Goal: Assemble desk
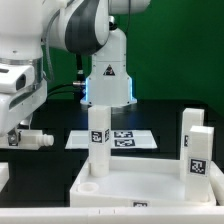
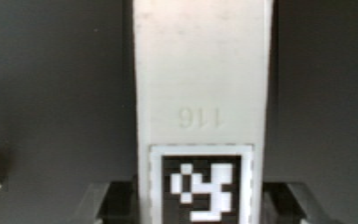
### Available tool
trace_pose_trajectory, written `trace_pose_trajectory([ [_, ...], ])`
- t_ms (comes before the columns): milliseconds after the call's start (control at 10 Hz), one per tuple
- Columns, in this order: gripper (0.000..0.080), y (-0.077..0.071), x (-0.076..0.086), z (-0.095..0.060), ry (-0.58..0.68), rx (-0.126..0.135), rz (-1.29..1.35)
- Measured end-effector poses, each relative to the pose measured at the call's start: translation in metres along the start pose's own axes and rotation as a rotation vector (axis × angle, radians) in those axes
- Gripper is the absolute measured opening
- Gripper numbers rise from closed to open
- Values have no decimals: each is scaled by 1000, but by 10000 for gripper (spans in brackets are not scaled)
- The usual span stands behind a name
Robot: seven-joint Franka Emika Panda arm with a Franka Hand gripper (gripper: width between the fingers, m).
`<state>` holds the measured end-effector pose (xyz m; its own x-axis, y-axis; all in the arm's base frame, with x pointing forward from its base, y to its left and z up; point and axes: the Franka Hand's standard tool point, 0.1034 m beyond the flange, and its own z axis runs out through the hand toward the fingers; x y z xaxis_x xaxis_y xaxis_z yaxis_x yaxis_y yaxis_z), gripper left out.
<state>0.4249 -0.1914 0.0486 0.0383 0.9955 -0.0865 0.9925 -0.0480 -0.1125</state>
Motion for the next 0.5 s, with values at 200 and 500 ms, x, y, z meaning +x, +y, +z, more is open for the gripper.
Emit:
trace_pose_trajectory([
  [200, 282, 4, 17, -10, 28, -4, -264],
  [500, 284, -7, -7, -8, 6, 5, -326],
])
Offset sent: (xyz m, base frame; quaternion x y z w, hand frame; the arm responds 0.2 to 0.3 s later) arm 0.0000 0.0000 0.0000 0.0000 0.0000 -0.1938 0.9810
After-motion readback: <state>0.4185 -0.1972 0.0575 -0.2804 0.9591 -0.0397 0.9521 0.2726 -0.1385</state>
